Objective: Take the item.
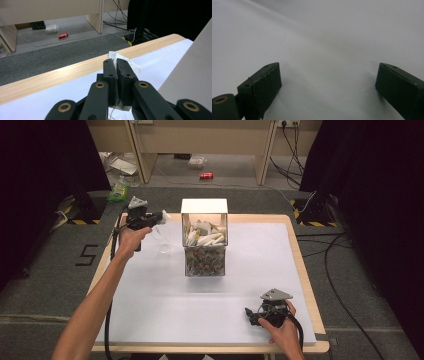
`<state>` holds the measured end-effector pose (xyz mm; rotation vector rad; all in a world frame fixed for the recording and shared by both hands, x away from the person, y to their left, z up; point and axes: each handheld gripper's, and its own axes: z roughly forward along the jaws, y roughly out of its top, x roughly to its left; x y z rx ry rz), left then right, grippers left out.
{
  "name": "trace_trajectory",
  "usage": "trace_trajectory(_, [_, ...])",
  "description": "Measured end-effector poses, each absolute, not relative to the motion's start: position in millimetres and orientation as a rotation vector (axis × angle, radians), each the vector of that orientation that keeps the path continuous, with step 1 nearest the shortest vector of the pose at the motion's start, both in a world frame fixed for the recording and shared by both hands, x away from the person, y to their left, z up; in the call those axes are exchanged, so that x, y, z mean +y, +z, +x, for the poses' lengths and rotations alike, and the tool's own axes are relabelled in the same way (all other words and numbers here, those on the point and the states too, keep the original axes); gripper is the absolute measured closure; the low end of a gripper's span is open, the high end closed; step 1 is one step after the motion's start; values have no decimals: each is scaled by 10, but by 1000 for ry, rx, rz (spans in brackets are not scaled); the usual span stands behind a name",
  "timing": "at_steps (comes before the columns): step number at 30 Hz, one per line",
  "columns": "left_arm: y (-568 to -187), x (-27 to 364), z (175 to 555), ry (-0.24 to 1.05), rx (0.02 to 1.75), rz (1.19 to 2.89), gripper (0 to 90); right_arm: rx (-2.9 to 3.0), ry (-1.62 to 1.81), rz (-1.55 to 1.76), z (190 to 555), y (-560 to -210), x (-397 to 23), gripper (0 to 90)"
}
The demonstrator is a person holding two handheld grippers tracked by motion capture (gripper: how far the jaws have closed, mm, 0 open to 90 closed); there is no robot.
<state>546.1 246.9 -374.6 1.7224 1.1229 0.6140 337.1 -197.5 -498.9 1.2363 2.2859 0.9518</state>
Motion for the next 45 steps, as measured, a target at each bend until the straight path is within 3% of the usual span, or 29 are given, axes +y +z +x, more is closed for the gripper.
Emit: trace_trajectory(45, [-4236,2578,5477,581,1192,1805,842,2287,951,1236,3372,-4989,-1976,70])
